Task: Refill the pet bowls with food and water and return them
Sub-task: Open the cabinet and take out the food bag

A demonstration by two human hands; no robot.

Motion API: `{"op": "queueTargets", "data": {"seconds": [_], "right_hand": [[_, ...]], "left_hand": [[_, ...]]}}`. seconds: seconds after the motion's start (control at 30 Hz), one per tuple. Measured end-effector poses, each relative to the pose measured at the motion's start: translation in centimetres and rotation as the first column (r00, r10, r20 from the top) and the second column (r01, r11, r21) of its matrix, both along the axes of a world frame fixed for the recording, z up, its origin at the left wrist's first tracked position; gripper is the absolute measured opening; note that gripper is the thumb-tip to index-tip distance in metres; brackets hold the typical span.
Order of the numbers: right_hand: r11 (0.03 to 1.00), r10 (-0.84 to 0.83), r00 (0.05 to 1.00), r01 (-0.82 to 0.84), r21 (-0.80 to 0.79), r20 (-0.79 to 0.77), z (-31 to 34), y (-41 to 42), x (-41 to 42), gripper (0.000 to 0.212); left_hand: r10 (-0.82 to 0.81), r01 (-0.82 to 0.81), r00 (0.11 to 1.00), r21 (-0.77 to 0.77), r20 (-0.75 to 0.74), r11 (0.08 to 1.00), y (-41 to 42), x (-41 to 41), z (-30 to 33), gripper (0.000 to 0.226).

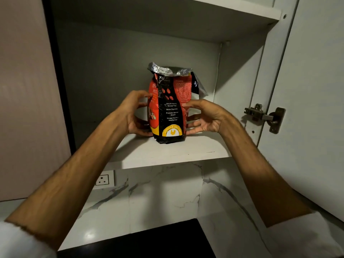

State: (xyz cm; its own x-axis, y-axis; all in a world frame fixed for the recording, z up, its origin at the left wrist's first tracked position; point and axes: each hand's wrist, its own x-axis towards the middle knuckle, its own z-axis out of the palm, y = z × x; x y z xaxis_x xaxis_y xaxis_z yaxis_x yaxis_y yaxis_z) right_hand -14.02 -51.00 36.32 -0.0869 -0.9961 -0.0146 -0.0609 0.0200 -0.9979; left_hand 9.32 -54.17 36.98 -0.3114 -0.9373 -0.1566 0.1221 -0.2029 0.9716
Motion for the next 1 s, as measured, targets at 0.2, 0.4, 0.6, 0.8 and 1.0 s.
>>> {"op": "queueTargets", "data": {"seconds": [0.2,0.4,0.6,0.8,1.0], "right_hand": [[0.999,0.038,0.999,-0.038,0.007,0.030,-0.2,-0.4,-0.4,0.073],[0.999,0.028,0.999,-0.027,-0.025,0.041,-0.2,-0.6,-0.3,0.066],[0.999,0.008,0.996,-0.004,-0.045,0.086,-0.4,-0.3,-0.2,0.065],[0.998,-0.010,0.994,0.016,-0.055,0.106,-0.3,0.6,0.1,0.066],[0.997,-0.006,0.995,0.013,-0.076,0.096,-0.1,2.5,0.5,0.064]], "left_hand": [[-0.024,0.024,1.000,0.005,0.013,1.000,-0.3,0.0,-0.1,0.035],[0.018,-0.018,1.000,-0.022,-0.002,1.000,-0.4,-0.5,-0.5,0.054],[0.053,-0.054,0.999,-0.071,-0.009,0.996,0.2,-0.9,-0.5,0.038],[0.032,-0.033,0.999,-0.111,-0.010,0.993,1.6,-1.0,-0.5,0.020],[0.020,-0.022,1.000,-0.112,-0.021,0.994,3.2,-0.1,-0.3,0.025]]}}
